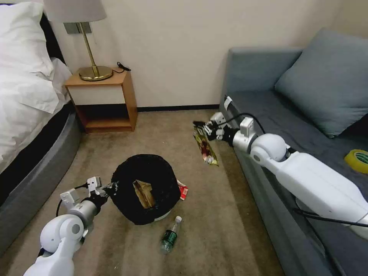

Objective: Pick up the trash bin, then pick up the garbage on the floor and place it into the trash bin.

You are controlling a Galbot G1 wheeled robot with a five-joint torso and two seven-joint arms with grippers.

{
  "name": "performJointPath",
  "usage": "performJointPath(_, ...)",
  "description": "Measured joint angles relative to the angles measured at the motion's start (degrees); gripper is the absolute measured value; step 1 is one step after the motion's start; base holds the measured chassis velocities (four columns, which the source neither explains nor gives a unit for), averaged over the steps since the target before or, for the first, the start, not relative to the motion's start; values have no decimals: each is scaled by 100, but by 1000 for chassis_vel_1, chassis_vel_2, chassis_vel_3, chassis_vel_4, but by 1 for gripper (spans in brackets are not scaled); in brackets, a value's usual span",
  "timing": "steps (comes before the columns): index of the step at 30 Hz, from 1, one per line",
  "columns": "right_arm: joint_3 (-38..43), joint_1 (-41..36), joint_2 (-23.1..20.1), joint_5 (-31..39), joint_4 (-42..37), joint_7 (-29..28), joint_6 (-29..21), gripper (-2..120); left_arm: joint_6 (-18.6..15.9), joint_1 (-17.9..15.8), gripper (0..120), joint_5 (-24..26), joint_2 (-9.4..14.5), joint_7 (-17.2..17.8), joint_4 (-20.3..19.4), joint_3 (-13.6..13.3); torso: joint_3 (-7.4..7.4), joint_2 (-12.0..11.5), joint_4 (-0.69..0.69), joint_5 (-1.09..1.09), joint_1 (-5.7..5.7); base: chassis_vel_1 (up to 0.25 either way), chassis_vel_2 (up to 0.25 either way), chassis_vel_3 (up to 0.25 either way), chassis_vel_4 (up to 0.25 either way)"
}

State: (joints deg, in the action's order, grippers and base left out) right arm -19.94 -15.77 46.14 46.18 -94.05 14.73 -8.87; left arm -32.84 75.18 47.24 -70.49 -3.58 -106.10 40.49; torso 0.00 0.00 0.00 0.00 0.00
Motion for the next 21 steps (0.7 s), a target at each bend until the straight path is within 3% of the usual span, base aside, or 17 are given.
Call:
performJointPath(10,-377,597,87,480,-796,-158,-131,0,-90,-241,4,-18,-103,-48,28,-540,0,0,0,-1,-1,0,0,0,0)
performJointPath(21,-726,574,318,577,-1126,-297,-183,0,-116,-220,4,-43,-182,-23,-96,-594,0,0,0,-1,0,0,0,0,0)
